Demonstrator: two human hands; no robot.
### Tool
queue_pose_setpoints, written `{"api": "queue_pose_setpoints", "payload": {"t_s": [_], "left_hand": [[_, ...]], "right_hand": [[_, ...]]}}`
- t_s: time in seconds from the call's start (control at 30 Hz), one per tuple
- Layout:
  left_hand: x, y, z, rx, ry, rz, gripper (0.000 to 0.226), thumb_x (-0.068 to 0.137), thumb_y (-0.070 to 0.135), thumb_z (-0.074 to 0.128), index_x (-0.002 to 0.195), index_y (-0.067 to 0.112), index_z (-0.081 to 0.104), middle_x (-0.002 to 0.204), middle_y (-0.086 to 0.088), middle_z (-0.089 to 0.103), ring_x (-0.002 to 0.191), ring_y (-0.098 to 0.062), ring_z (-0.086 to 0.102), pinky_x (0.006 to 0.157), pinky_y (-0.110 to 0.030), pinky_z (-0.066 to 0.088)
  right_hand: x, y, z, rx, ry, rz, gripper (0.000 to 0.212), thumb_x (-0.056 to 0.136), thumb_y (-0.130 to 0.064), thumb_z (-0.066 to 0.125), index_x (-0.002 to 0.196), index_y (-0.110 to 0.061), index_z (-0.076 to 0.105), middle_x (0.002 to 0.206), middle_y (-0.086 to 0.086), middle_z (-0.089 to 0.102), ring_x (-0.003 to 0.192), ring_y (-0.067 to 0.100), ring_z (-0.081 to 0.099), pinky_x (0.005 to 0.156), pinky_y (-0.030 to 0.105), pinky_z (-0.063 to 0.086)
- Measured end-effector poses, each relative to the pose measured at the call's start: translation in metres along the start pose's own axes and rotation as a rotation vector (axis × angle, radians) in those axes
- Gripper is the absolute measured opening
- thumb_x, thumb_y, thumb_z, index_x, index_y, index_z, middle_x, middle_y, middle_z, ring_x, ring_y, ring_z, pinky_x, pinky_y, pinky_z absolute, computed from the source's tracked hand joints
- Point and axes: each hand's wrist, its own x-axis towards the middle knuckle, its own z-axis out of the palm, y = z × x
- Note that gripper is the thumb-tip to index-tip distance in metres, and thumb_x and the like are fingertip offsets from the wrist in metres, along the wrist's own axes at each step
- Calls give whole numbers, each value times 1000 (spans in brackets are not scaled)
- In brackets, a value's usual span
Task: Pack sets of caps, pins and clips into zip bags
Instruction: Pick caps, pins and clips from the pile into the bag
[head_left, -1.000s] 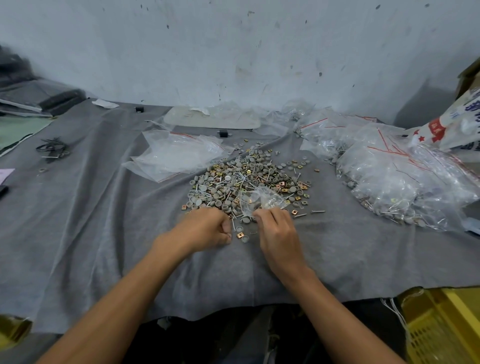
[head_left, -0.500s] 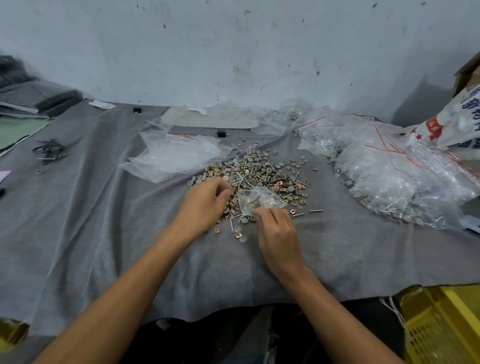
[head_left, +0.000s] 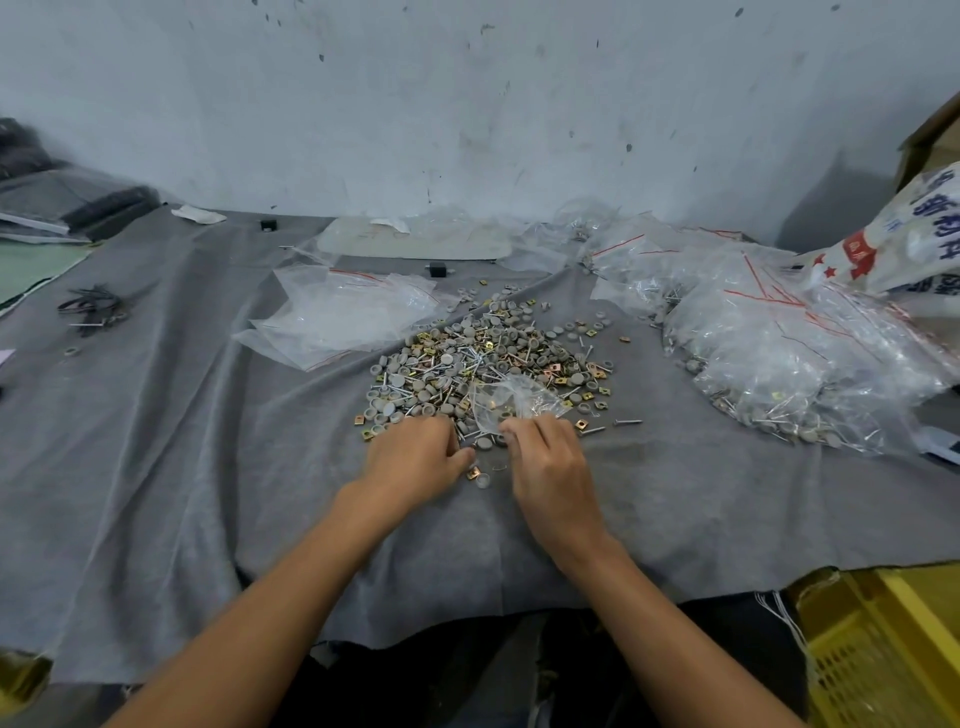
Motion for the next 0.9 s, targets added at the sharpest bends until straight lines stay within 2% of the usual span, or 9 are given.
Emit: {"api": "queue_pose_setpoints", "payload": {"t_s": [0.13,0.23,0.33,0.47,0.53,0.6,0.67,0.77,0.9], "left_hand": [[-4,-1,-3,41,-35,-26,24,92,43,56,82,21,60,89,1,66,90,-24,64,66,-32,42],[-5,1,-10,157,-47,-69,34,91,49,54,86,17,65,92,-1,67,91,-27,65,67,-33,42],[-4,2,-14,140,-124,-86,37,90,51,57,77,16,62,84,-3,64,87,-27,64,66,-33,42],[-4,3,-16,82,-203,-89,35,89,39,60,63,17,51,76,-10,63,83,-29,66,64,-32,43],[-5,1,-17,36,-139,-76,28,88,29,57,65,13,56,72,-9,62,77,-28,66,61,-32,43],[-5,-3,-17,-69,16,-62,20,88,25,55,78,9,62,75,-3,66,73,-22,62,60,-33,44],[-6,-4,-19,-173,133,-20,14,90,28,53,83,17,56,76,3,63,69,-15,56,58,-33,41],[-4,0,-22,-173,160,56,12,93,34,50,83,26,48,73,9,57,65,-8,50,54,-32,32],[5,13,-25,-85,162,122,12,95,32,50,86,25,48,74,8,55,65,-12,51,53,-31,31]], "right_hand": [[0,0,-1,-2,-12,1,7,95,-4,69,102,-5,70,91,10,62,83,28,57,71,38,51],[0,-1,-3,3,-21,1,8,94,-2,69,102,-5,70,92,10,63,83,28,57,71,39,52],[1,-1,-2,-5,-32,3,11,93,0,70,102,-5,71,92,10,63,83,28,57,70,38,52],[0,0,-2,-9,-41,-2,14,91,0,72,104,-5,70,93,9,62,85,26,57,70,37,53],[0,-1,-1,-6,-41,0,12,92,-1,71,104,-6,70,93,9,61,85,26,56,71,37,52],[0,-1,0,6,-43,8,10,94,-3,70,104,-6,70,93,9,61,85,26,55,72,38,51],[0,0,0,5,-45,10,10,94,-3,70,104,-6,70,93,8,61,85,26,55,72,37,51],[0,1,0,6,-47,6,8,96,-5,69,104,-6,70,92,8,60,84,25,55,70,36,50],[1,-2,0,-5,-34,7,9,94,-5,70,103,-5,71,91,9,62,83,26,56,69,36,50]]}}
